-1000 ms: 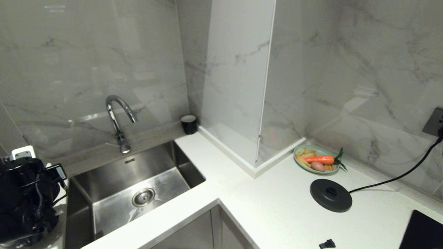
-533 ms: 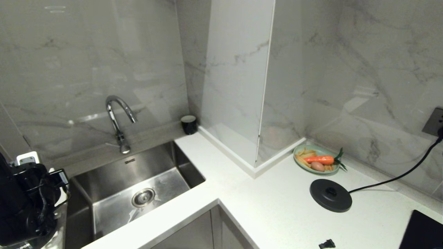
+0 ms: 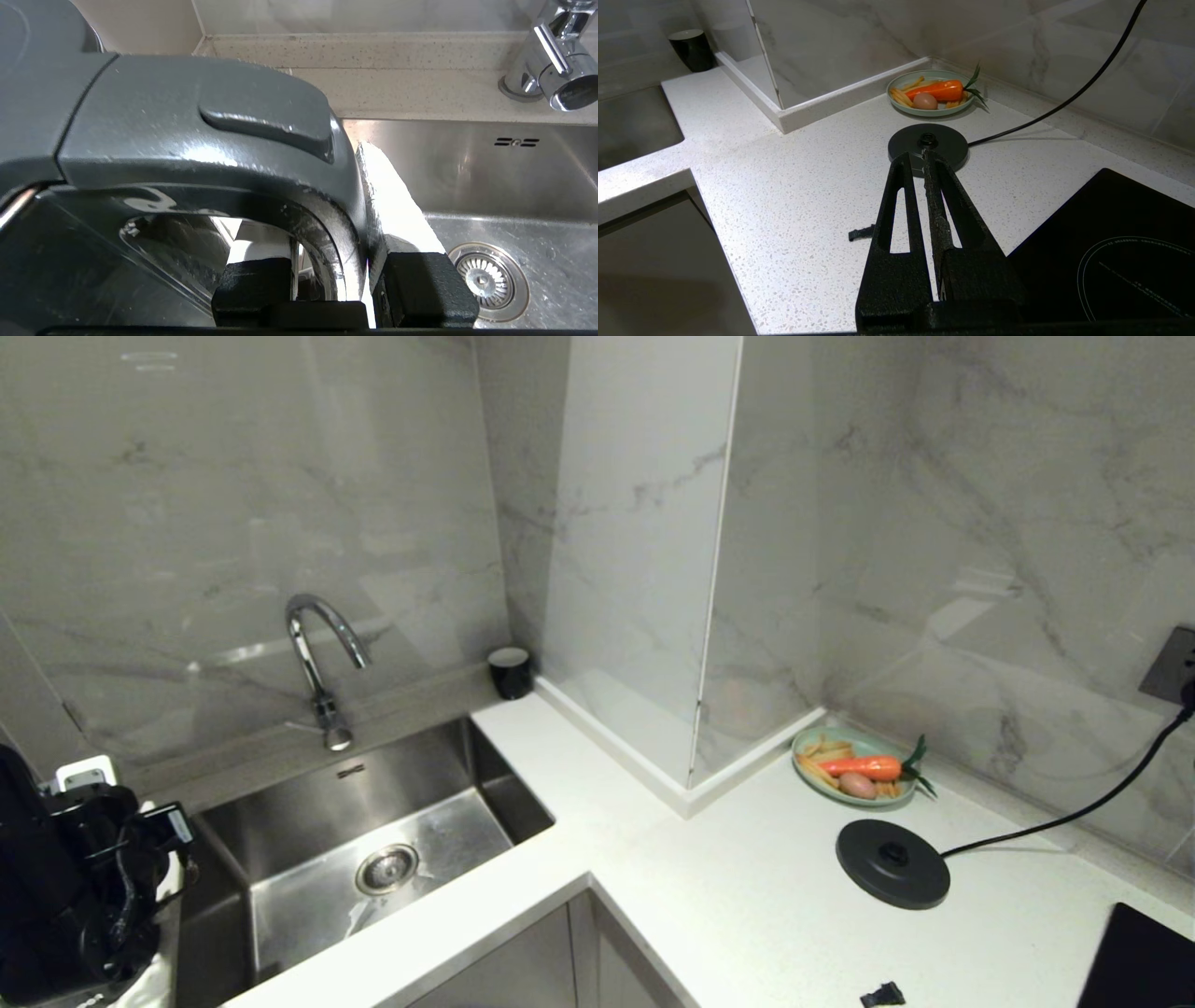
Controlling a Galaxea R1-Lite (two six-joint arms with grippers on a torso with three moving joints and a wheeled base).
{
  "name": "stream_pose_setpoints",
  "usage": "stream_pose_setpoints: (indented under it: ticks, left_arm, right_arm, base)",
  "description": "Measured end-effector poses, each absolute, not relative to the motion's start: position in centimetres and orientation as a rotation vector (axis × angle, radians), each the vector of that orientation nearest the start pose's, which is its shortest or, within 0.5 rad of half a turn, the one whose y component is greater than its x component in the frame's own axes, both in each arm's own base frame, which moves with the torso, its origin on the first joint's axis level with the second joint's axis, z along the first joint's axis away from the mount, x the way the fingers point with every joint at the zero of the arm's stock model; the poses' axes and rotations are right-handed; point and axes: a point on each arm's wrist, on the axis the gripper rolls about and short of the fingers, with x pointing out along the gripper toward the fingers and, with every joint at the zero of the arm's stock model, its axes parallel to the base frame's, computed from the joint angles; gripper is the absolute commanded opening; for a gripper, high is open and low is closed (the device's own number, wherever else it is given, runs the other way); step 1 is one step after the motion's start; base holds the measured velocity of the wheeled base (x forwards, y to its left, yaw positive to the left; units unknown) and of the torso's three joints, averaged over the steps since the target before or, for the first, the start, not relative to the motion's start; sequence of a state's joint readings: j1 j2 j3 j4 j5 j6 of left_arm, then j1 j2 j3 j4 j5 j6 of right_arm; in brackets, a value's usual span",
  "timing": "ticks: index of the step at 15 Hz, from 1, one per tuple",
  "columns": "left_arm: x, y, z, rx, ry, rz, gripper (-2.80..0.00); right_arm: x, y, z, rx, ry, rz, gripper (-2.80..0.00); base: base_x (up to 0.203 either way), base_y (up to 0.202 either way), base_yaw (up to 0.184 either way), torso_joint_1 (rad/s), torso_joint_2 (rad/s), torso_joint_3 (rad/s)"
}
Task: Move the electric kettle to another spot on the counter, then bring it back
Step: Place it by the sink
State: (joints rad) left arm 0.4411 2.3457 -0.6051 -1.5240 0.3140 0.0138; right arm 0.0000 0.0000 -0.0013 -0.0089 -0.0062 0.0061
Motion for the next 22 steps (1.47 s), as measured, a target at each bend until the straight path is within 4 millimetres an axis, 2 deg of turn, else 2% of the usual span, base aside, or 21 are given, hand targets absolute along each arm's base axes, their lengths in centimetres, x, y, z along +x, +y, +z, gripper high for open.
stream_pose_setpoints:
  ticks: [1,9,18,22]
  left_arm:
    - [31.7,15.7,0.7,-0.001,0.229,0.750,0.00]
    - [30.9,14.1,0.7,-0.021,0.262,0.714,0.00]
    - [26.8,10.0,0.6,-0.066,0.399,0.649,0.00]
    - [23.9,7.1,0.4,-0.087,0.509,0.489,0.00]
  right_arm:
    - [-2.3,0.0,7.7,0.006,-0.011,-0.006,-2.80]
    - [-2.3,0.0,7.7,0.006,-0.010,-0.006,-2.80]
    - [-2.3,0.0,7.7,0.006,-0.011,-0.006,-2.80]
    - [-2.3,0.0,7.7,0.006,-0.010,-0.007,-2.80]
  base:
    - [0.000,0.000,0.000,0.000,0.00,0.000]
    - [0.000,0.000,0.000,0.000,0.00,0.000]
    - [0.000,0.000,0.000,0.000,0.00,0.000]
    - [0.000,0.000,0.000,0.000,0.00,0.000]
